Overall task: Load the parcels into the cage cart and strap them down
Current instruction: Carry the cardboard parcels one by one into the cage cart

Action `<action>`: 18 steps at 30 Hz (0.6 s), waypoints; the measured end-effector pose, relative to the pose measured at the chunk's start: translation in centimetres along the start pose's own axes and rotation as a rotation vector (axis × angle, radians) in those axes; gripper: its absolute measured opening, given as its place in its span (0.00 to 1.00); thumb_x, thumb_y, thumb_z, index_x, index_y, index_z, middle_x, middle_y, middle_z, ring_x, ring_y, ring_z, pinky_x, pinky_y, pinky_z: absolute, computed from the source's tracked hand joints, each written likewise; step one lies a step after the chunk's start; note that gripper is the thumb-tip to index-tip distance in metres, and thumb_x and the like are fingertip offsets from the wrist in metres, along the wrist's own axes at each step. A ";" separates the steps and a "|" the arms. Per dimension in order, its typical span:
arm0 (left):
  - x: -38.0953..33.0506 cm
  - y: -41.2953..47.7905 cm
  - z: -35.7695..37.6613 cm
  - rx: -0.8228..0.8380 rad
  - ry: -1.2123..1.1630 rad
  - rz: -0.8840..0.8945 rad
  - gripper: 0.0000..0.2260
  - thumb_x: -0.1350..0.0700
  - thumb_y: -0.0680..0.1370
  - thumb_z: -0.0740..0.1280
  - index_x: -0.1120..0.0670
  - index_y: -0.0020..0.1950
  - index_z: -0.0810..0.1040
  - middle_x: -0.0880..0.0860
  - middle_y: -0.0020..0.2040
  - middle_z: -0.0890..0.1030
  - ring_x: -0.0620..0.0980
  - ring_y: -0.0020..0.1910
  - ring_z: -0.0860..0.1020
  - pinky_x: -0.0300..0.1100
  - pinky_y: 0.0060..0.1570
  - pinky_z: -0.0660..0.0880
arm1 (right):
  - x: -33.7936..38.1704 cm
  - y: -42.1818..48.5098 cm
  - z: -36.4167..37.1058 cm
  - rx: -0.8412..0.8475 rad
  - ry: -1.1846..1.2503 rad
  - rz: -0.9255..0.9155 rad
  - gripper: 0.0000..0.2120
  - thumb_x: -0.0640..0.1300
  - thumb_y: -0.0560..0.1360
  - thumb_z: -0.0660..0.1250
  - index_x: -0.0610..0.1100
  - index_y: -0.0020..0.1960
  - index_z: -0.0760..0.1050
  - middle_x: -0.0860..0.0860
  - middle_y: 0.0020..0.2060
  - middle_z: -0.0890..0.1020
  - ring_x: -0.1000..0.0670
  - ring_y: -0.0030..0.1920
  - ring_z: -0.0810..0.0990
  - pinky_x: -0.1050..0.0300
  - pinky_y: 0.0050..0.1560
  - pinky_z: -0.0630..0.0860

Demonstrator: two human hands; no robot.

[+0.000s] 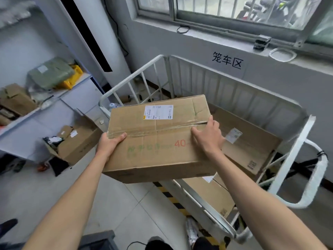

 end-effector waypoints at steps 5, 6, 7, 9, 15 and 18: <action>-2.8 10.2 -1.5 0.050 0.008 0.022 0.21 0.44 0.68 0.80 0.53 0.56 0.82 0.51 0.51 0.85 0.55 0.52 0.83 0.53 0.58 0.79 | 5.6 4.4 4.0 -0.010 0.009 0.065 0.45 0.68 0.71 0.63 0.46 0.80 0.56 0.44 0.70 0.71 0.40 0.64 0.77 0.43 0.55 0.75; -3.7 12.6 -1.6 0.064 0.024 0.032 0.23 0.43 0.68 0.79 0.53 0.57 0.81 0.51 0.52 0.85 0.54 0.52 0.83 0.52 0.57 0.78 | 6.6 5.6 4.9 -0.007 0.010 0.085 0.44 0.68 0.71 0.62 0.46 0.80 0.56 0.44 0.70 0.71 0.39 0.64 0.77 0.43 0.56 0.75; -4.7 15.0 -1.7 0.077 0.055 0.043 0.25 0.41 0.68 0.79 0.52 0.59 0.81 0.50 0.53 0.84 0.54 0.52 0.82 0.51 0.56 0.78 | 7.6 6.7 5.6 -0.009 0.013 0.112 0.44 0.68 0.71 0.62 0.46 0.80 0.56 0.44 0.70 0.71 0.39 0.64 0.77 0.43 0.56 0.74; -6.6 19.4 -1.3 0.121 0.118 0.078 0.25 0.38 0.68 0.77 0.50 0.58 0.80 0.49 0.51 0.83 0.53 0.50 0.81 0.48 0.51 0.76 | 9.0 8.5 7.0 -0.020 0.022 0.173 0.43 0.67 0.70 0.61 0.47 0.79 0.57 0.44 0.69 0.72 0.38 0.63 0.77 0.42 0.57 0.73; -12.2 29.7 3.6 0.338 0.296 0.183 0.36 0.30 0.61 0.72 0.49 0.62 0.81 0.51 0.57 0.84 0.57 0.57 0.81 0.56 0.62 0.75 | 8.7 10.6 9.9 -0.063 0.110 0.406 0.32 0.64 0.69 0.63 0.51 0.69 0.66 0.46 0.62 0.76 0.39 0.58 0.78 0.45 0.53 0.71; -14.9 33.0 7.7 0.411 0.418 0.237 0.38 0.28 0.60 0.70 0.48 0.64 0.79 0.51 0.60 0.83 0.58 0.59 0.80 0.55 0.63 0.75 | 7.0 10.8 10.4 -0.102 0.166 0.522 0.29 0.64 0.69 0.63 0.53 0.66 0.69 0.47 0.60 0.78 0.41 0.56 0.79 0.46 0.52 0.70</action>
Point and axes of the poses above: each hand's wrist, its own y-axis towards the middle knuckle, its own z-axis out of the palm, x = y × z, the point moved 10 cm from there along y, towards the middle knuckle
